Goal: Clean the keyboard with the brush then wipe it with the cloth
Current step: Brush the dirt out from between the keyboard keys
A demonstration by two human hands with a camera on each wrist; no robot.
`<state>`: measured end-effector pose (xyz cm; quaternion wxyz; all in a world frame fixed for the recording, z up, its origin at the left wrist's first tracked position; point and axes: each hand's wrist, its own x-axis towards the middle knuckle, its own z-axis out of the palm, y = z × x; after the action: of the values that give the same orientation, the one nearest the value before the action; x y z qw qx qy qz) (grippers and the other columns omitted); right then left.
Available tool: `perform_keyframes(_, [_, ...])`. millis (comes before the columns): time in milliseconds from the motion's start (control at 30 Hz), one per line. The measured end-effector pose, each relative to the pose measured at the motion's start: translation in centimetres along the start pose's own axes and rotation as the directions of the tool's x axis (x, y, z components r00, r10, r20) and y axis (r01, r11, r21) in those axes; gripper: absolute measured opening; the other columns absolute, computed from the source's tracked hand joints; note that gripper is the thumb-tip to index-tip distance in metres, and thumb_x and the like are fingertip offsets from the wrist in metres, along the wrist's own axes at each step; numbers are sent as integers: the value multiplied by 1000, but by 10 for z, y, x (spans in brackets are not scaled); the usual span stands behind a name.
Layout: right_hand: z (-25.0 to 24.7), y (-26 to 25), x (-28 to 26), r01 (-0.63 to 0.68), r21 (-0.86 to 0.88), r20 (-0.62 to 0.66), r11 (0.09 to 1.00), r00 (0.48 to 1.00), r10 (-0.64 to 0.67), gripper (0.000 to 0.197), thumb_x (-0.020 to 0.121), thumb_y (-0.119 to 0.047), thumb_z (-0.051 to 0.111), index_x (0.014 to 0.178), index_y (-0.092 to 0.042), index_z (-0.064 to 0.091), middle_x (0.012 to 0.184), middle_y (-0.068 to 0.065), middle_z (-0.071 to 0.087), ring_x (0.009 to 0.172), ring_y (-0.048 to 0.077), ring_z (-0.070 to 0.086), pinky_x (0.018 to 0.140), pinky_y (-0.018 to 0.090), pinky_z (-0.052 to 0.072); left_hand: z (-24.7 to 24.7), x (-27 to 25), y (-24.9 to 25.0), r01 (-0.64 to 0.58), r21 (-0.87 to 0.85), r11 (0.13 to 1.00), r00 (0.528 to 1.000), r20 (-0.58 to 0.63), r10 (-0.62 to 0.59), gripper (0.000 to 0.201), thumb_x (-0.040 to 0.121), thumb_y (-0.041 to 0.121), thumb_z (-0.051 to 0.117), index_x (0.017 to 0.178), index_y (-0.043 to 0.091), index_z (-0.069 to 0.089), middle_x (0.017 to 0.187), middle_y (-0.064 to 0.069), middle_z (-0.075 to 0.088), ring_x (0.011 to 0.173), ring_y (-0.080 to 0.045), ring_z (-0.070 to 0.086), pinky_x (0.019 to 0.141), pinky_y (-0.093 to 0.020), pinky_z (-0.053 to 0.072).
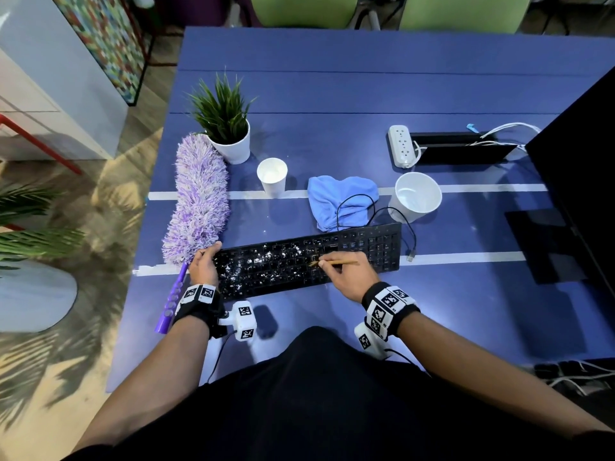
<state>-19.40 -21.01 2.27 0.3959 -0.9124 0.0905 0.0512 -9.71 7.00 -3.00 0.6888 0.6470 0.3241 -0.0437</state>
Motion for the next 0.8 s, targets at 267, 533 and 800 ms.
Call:
perform_keyframes(267, [-2, 5, 5, 52, -142, -42, 988, 997, -58, 23, 90, -28, 54, 91, -14, 73, 92, 8, 74, 79, 25, 69, 76, 33, 57, 0, -2, 5, 14, 26, 1000, 1000, 7, -14, 6, 86, 17, 68, 81, 20, 68, 90, -4, 65, 93, -21, 58, 92, -31, 47])
perform_keyframes(533, [4, -1, 8, 177, -9, -63, 984, 982, -177, 16, 90, -20, 61, 95, -13, 74, 92, 3, 73, 77, 10, 64, 80, 18, 52, -5, 9, 1, 64, 89, 994, 998, 2, -65, 12, 69, 35, 76, 67, 23, 73, 92, -8, 65, 91, -23, 59, 98, -42, 46])
perform_keyframes(800, [9, -3, 1, 88, -55, 112, 995, 990, -81, 19, 91, -25, 58, 97, -14, 73, 98, 3, 73, 88, 18, 67, 83, 29, 53, -2, -3, 8, 16, 53, 998, 1000, -2, -16, 12, 86, 15, 67, 76, 22, 67, 84, -1, 63, 85, -19, 56, 83, -23, 48])
